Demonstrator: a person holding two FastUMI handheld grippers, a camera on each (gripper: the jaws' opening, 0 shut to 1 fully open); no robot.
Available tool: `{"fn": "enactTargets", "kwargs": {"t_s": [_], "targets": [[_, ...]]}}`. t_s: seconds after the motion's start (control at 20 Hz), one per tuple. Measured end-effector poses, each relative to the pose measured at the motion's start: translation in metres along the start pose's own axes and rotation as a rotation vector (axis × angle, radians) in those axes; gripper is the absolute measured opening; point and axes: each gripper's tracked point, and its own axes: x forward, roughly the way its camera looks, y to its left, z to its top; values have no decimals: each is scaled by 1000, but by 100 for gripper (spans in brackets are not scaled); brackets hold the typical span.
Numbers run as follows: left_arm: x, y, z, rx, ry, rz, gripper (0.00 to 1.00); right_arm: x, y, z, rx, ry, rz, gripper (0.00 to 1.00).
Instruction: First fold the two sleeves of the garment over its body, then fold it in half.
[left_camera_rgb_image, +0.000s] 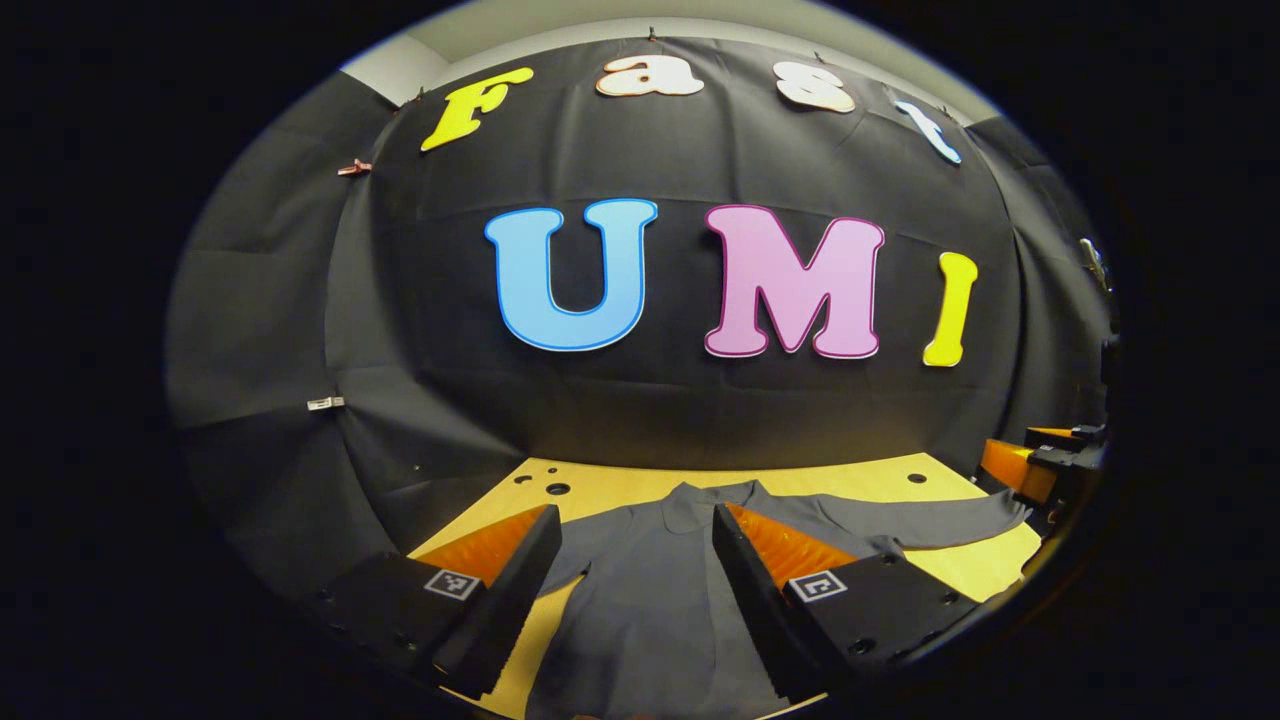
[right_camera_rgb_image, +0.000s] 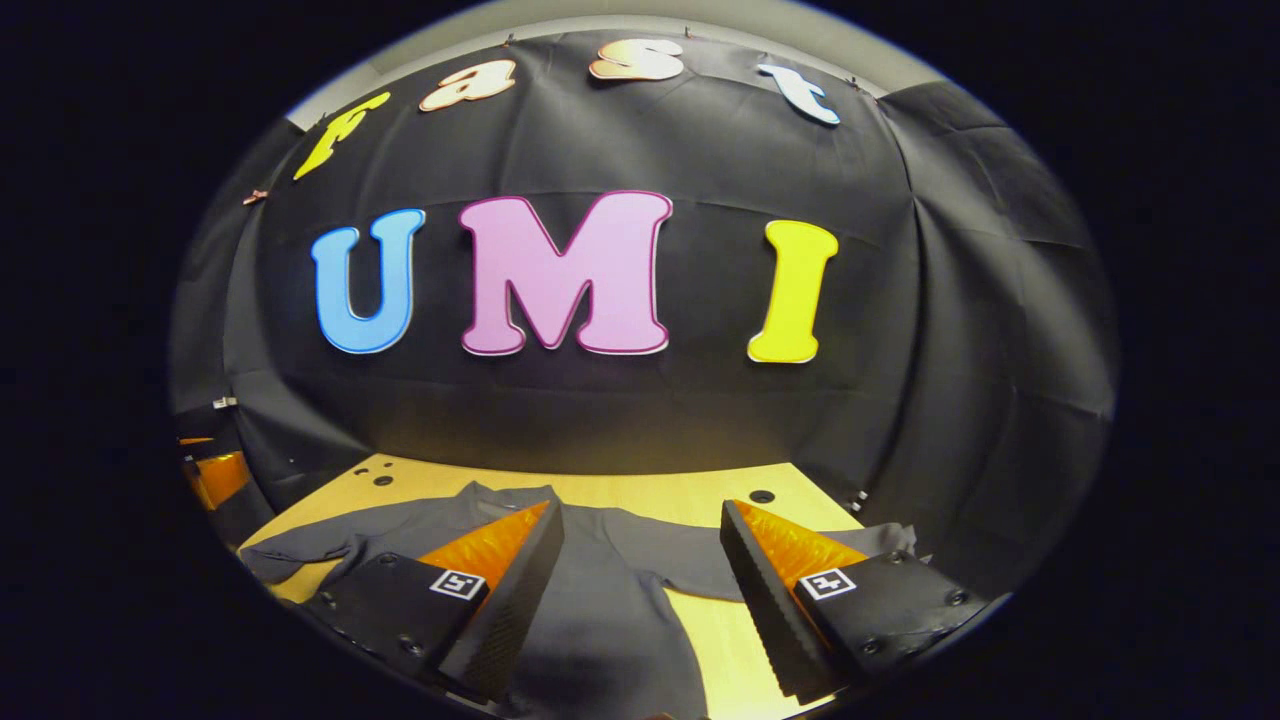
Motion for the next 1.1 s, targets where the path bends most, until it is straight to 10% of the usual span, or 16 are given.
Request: {"fn": "enactTargets", "kwargs": {"t_s": [1.1], "targets": [[56, -32, -36, 4, 160, 27, 96, 111, -264, -110, 182, 317, -541, 98]]}}
